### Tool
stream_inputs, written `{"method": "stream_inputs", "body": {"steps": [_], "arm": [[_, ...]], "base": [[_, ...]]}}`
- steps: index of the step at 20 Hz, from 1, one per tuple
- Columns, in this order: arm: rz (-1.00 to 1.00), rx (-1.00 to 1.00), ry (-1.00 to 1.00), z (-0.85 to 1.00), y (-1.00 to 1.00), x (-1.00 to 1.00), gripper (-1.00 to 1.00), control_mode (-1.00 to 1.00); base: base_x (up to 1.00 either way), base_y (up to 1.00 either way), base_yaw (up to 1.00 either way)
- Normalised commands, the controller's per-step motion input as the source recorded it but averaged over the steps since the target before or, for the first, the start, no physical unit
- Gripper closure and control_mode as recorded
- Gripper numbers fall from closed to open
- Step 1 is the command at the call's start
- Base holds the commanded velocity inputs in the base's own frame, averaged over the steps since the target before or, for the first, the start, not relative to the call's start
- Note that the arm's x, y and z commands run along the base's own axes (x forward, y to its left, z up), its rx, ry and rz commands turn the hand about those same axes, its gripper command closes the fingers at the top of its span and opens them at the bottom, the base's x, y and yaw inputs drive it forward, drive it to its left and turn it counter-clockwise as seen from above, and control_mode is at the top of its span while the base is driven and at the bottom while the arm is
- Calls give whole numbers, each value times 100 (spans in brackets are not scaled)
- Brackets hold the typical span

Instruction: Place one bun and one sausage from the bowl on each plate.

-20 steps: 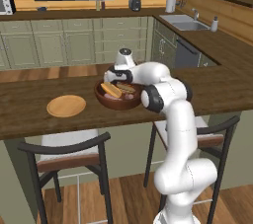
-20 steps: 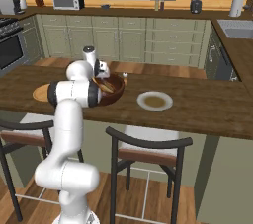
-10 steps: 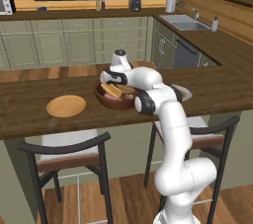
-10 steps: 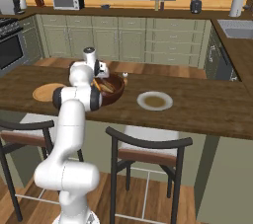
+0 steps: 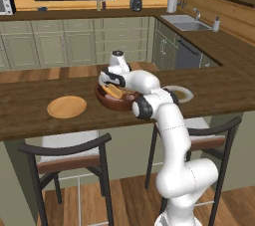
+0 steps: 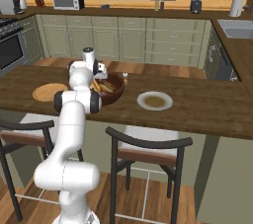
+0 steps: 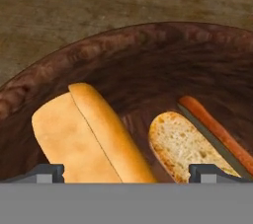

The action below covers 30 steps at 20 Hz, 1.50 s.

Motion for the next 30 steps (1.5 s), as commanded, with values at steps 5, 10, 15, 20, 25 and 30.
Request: {"method": "stream_inputs", "body": {"steps": [5,10,15,20,25,30], "arm": [[2,0,1,-14,0,0,-100,-100],[2,0,1,-20,0,0,-100,-100],[0,0,0,-16,4,2,-100,-100],[0,0,0,0,0,0,-100,-100],[0,0,0,0,0,0,100,-100],[0,0,0,0,0,0,100,-100]], "base": [[0,0,0],[0,0,0],[0,0,0],[0,0,0],[0,0,0],[0,0,0]]}}
